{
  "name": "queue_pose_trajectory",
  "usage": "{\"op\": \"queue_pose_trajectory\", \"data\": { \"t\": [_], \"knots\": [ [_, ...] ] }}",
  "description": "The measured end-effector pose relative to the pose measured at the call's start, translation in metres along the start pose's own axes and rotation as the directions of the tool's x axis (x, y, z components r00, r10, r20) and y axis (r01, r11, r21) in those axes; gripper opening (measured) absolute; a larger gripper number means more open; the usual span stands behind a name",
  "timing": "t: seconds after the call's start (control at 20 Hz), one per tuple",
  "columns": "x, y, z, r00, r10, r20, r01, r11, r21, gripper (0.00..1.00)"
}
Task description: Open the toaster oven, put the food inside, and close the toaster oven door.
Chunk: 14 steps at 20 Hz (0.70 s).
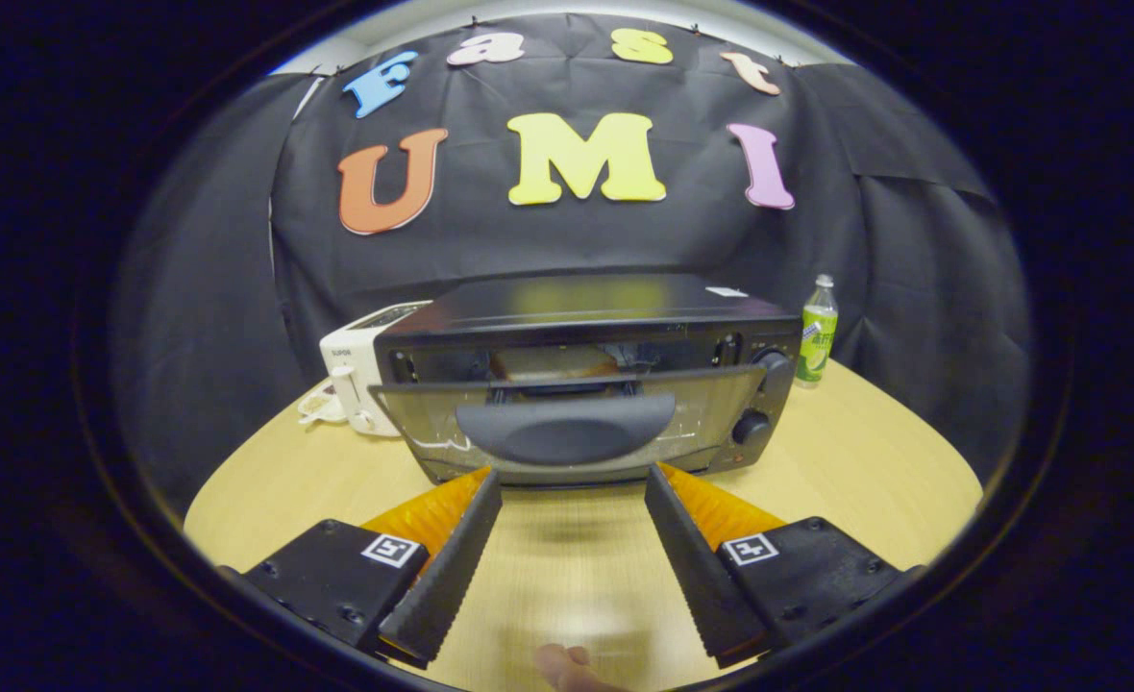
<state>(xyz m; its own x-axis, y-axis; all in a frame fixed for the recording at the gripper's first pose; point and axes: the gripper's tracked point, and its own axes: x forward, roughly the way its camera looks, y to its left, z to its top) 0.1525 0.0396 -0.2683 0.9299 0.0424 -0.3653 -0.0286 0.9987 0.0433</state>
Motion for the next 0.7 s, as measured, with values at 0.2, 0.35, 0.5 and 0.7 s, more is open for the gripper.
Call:
{"op": "queue_pose_trajectory", "data": {
  "t": [0.2,0.35,0.5,0.7],
  "knots": [
    [-0.001,0.007,-0.003,0.997,0.061,-0.044,-0.057,0.995,0.083,0.99],
    [-0.019,0.002,0.007,0.996,0.081,-0.024,-0.079,0.993,0.086,0.99],
    [-0.05,-0.003,0.026,0.997,0.072,0.023,-0.073,0.995,0.063,0.99],
    [-0.1,-0.017,0.06,0.992,0.037,0.118,-0.042,0.998,0.036,0.99]
  ]
}}
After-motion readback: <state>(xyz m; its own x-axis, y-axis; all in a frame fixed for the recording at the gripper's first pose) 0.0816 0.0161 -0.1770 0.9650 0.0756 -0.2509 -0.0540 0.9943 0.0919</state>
